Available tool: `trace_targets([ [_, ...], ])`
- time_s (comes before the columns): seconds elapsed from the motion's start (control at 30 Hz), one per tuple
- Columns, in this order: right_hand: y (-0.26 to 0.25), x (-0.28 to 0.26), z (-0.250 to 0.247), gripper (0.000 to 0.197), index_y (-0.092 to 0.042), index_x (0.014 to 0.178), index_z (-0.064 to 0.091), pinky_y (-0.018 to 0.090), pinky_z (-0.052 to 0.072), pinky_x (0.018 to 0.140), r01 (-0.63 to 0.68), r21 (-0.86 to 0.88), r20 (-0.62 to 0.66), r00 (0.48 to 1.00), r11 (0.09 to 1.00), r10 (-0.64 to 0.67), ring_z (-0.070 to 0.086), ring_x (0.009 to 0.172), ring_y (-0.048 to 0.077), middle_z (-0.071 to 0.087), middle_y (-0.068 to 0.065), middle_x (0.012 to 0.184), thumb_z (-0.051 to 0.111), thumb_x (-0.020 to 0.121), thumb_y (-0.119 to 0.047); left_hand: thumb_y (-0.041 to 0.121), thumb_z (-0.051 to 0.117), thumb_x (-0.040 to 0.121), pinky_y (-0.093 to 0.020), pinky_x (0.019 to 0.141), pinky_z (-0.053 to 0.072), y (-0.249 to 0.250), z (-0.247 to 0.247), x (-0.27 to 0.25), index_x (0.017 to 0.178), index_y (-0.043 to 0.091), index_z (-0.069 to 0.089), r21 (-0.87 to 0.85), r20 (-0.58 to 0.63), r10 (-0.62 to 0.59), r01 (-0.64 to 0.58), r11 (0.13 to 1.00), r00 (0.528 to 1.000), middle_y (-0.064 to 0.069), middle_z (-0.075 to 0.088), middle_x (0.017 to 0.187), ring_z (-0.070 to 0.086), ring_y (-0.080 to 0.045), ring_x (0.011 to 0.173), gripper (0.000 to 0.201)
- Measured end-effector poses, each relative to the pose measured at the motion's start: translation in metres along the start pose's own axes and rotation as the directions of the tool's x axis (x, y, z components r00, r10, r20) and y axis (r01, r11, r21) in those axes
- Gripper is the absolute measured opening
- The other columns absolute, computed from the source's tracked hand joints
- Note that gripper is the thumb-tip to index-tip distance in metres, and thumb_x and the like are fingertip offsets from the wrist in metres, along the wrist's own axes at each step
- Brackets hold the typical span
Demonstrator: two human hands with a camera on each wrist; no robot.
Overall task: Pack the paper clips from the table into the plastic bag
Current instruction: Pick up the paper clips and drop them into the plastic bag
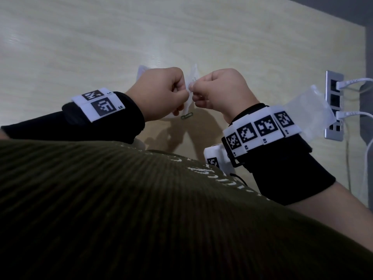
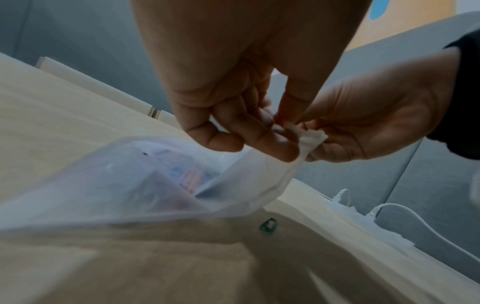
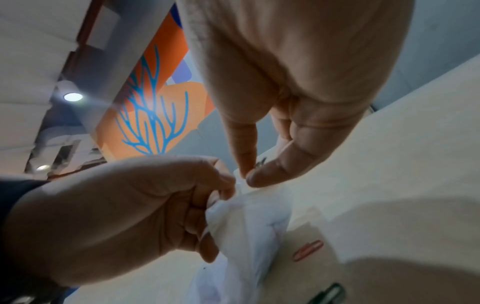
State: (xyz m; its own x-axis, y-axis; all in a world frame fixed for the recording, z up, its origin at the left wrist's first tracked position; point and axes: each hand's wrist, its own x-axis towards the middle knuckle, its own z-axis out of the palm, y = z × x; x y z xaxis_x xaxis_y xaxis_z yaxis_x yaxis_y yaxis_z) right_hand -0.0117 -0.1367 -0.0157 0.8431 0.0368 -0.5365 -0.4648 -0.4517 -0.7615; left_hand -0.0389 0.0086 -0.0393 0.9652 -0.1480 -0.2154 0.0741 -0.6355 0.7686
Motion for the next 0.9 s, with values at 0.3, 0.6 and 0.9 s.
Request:
trace_targets([
  [0.3, -0.002, 0.004, 0.000, 0.021, -0.018, 0.078, 0.067, 0.035, 0.062, 0.070, 0.206, -0.038, -0.075, 0.975, 0.978, -0.208, 0.066, 0.062, 0.014, 0.068, 0.003, 0.072, 0.052, 0.086, -0.005, 0.016, 0.051, 0.080, -0.030, 0.069, 0.053, -0.004, -0.002, 0.002, 0.074, 0.011, 0.055, -0.091, -0.074, -0.073, 0.067, 0.994, 0.995, 0.003, 0.068, 0.062, 0.066, -0.009, 0.059, 0.009],
  [0.6, 0.048, 0.013, 0.015, 0.036, -0.016, 0.127, 0.056, 0.035, 0.043, 0.100, 0.435, -0.731, 0.282, 0.894, 0.526, -0.347, 0.050, 0.122, 0.029, 0.055, 0.007, 0.130, 0.050, 0.092, -0.021, 0.020, 0.046, 0.079, -0.014, 0.048, 0.036, -0.009, -0.011, 0.005, 0.072, 0.013, 0.050, -0.113, -0.283, -0.171, 0.144, 0.983, 0.944, 0.004, 0.053, 0.059, 0.050, 0.004, 0.049, 0.011],
  [0.9, 0.073, -0.022, 0.040, 0.025, -0.010, 0.115, 0.058, 0.038, 0.047, 0.077, 0.377, -0.833, 0.220, 0.897, 0.405, -0.384, 0.046, 0.111, 0.028, 0.055, 0.008, 0.118, 0.040, 0.097, -0.012, 0.021, 0.047, 0.078, -0.035, 0.066, 0.045, -0.006, -0.015, -0.008, 0.079, 0.005, 0.055, -0.153, -0.298, -0.203, 0.163, 0.975, 0.933, -0.010, 0.061, 0.074, 0.056, -0.024, 0.070, 0.018],
])
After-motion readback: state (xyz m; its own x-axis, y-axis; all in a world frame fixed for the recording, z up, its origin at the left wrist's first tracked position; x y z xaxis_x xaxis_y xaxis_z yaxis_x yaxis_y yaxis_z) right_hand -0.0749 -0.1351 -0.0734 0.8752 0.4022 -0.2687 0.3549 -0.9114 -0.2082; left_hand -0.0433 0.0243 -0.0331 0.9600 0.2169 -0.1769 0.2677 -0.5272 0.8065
